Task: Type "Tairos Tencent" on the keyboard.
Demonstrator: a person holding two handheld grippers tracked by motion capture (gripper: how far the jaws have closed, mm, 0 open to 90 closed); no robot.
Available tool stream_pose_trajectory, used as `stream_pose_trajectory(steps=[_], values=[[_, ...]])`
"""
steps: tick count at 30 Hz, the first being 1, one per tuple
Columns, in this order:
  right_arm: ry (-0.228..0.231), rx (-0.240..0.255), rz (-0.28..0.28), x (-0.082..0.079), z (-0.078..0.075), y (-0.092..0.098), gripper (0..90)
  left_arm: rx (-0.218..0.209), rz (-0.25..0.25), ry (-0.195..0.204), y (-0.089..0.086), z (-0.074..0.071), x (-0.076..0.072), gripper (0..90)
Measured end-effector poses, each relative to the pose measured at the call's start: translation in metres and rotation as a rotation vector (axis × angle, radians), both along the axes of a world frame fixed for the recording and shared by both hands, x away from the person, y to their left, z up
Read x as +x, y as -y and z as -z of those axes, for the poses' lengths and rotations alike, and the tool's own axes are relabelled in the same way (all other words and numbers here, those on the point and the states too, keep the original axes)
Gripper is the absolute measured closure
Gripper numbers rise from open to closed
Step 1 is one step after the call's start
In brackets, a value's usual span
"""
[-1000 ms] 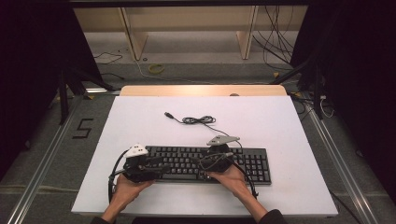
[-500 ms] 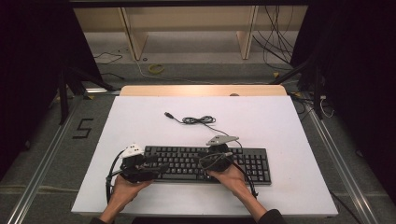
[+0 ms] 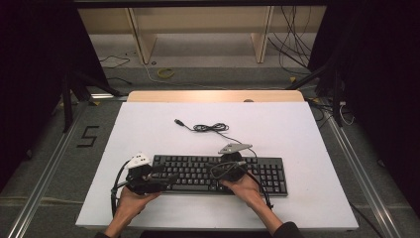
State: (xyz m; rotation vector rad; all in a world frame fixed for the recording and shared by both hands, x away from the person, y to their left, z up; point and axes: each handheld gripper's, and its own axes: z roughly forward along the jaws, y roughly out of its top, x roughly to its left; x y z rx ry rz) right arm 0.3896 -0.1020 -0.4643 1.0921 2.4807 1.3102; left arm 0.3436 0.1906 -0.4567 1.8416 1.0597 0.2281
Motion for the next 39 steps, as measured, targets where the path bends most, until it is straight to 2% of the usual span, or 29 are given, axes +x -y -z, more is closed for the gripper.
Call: stream_pose_trajectory(steps=[16, 25, 30, 31, 39], values=[[-0.008, -0.014, -0.004, 0.001, 0.002, -0.001, 90.0, 0.004, -0.008, 0.002, -0.001, -0.001, -0.001, 26.8], [-0.009, -0.015, -0.014, 0.000, 0.002, -0.002, 90.0, 0.007, -0.015, 0.010, 0.001, -0.002, 0.001, 27.0], [-0.009, -0.012, -0.014, -0.001, 0.002, -0.002, 90.0, 0.019, -0.030, 0.013, 0.002, -0.002, 0.005, 32.4], [-0.008, -0.011, -0.015, -0.002, 0.001, -0.001, 90.0, 0.024, -0.033, 0.012, 0.003, -0.002, 0.006, 36.2], [-0.009, -0.003, -0.022, -0.008, 0.000, -0.001, 90.0, 0.038, -0.056, 0.009, 0.005, -0.003, 0.017, 49.8]])
